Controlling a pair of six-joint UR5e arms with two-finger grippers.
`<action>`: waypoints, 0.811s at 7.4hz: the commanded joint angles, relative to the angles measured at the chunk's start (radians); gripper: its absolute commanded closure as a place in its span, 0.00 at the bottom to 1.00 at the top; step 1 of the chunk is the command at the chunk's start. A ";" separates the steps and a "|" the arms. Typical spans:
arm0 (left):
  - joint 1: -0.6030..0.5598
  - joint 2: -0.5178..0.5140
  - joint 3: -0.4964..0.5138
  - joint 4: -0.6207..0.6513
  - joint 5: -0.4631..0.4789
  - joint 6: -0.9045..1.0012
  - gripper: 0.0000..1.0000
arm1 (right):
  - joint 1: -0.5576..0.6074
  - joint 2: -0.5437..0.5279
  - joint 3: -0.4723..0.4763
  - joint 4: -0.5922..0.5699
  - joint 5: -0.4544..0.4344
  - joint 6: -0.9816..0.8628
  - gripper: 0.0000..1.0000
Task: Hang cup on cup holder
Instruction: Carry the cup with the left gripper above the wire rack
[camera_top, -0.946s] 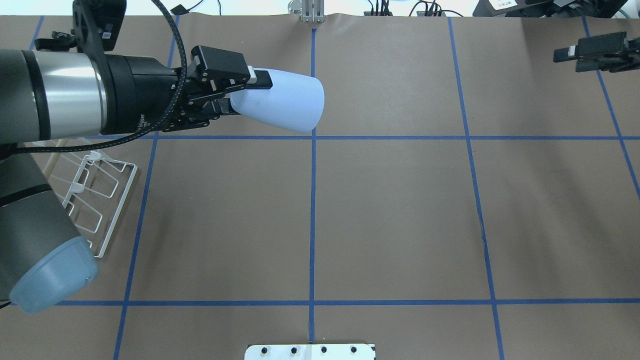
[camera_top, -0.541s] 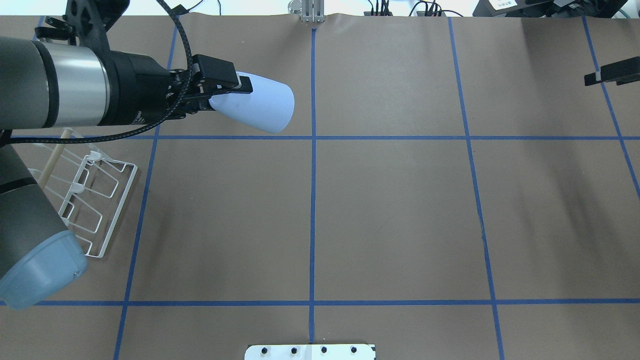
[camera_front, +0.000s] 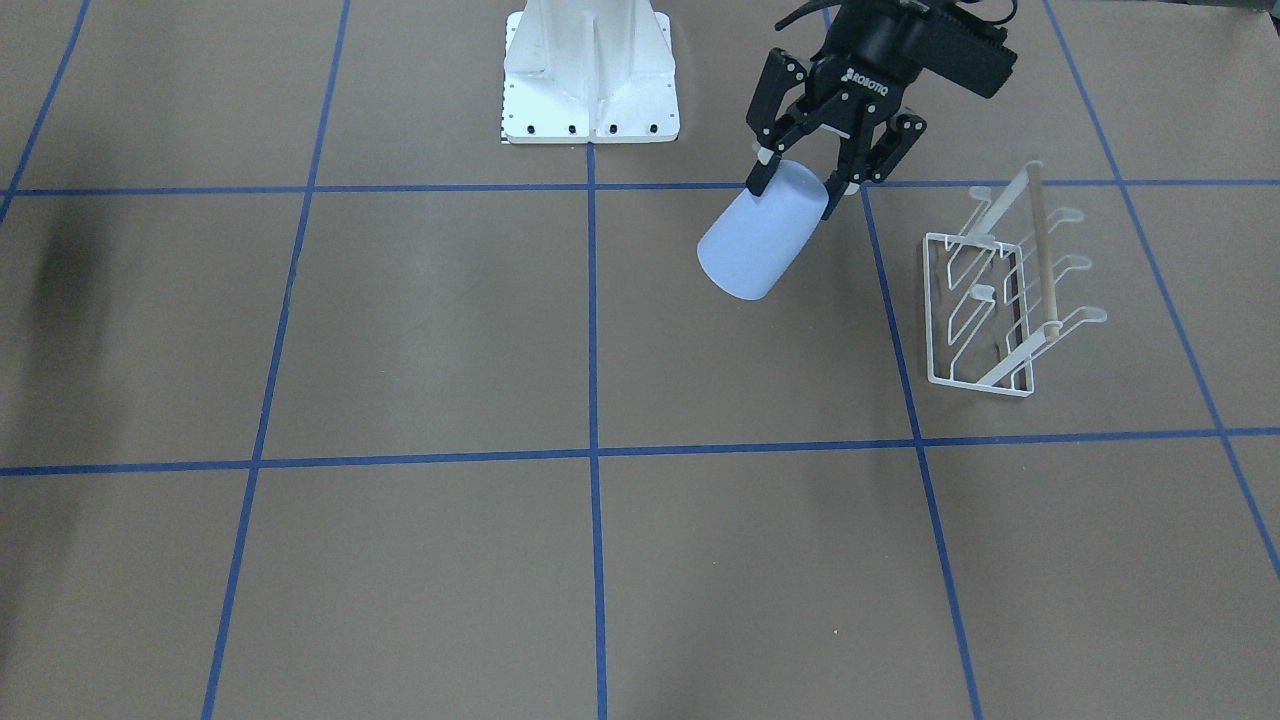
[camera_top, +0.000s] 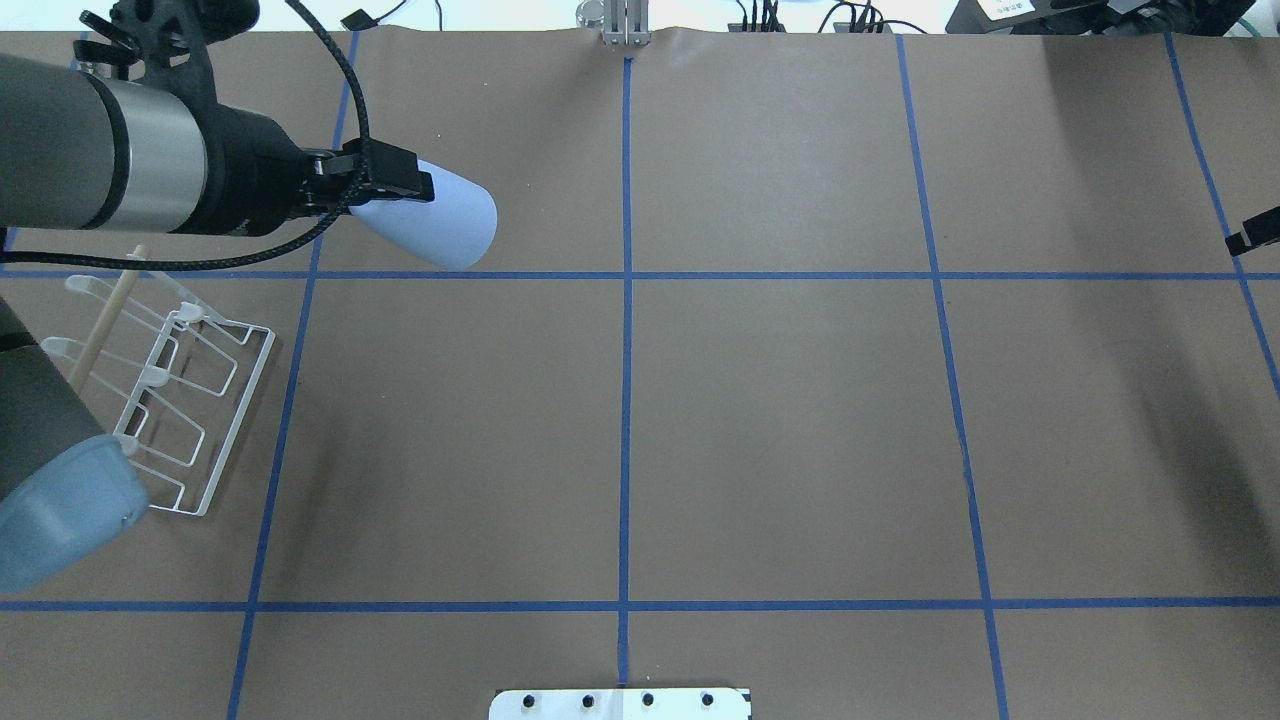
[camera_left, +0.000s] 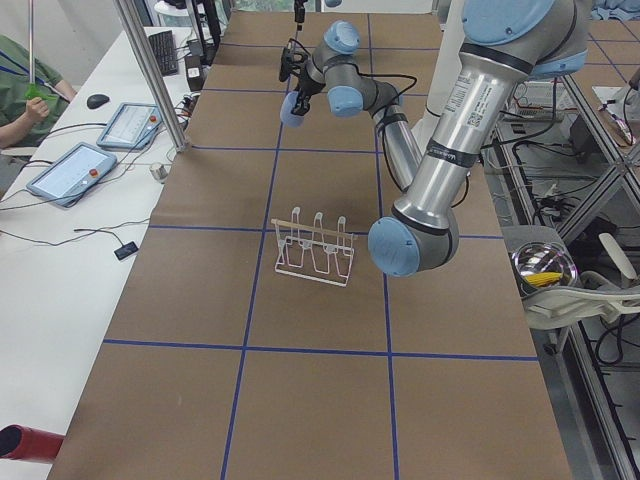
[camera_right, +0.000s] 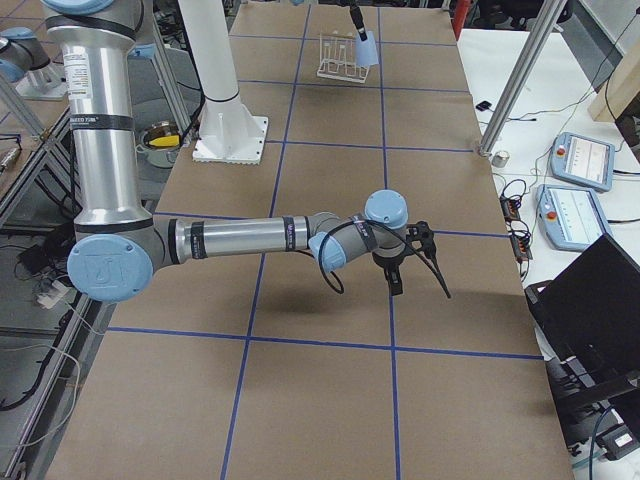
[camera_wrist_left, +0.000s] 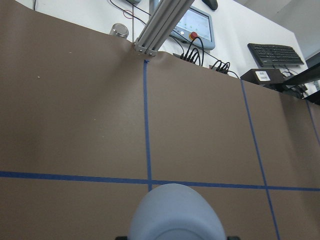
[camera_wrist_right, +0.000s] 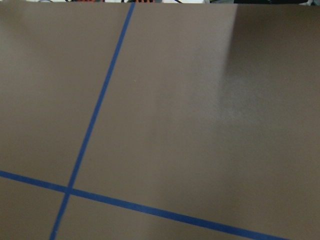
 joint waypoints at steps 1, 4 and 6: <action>-0.042 0.007 0.000 0.103 -0.028 0.124 1.00 | 0.000 0.003 0.007 -0.173 -0.021 -0.105 0.00; -0.125 0.009 0.010 0.238 -0.072 0.305 1.00 | 0.016 0.009 0.013 -0.360 -0.028 -0.171 0.00; -0.171 0.009 0.008 0.350 -0.087 0.415 1.00 | 0.049 0.000 0.013 -0.422 -0.025 -0.173 0.00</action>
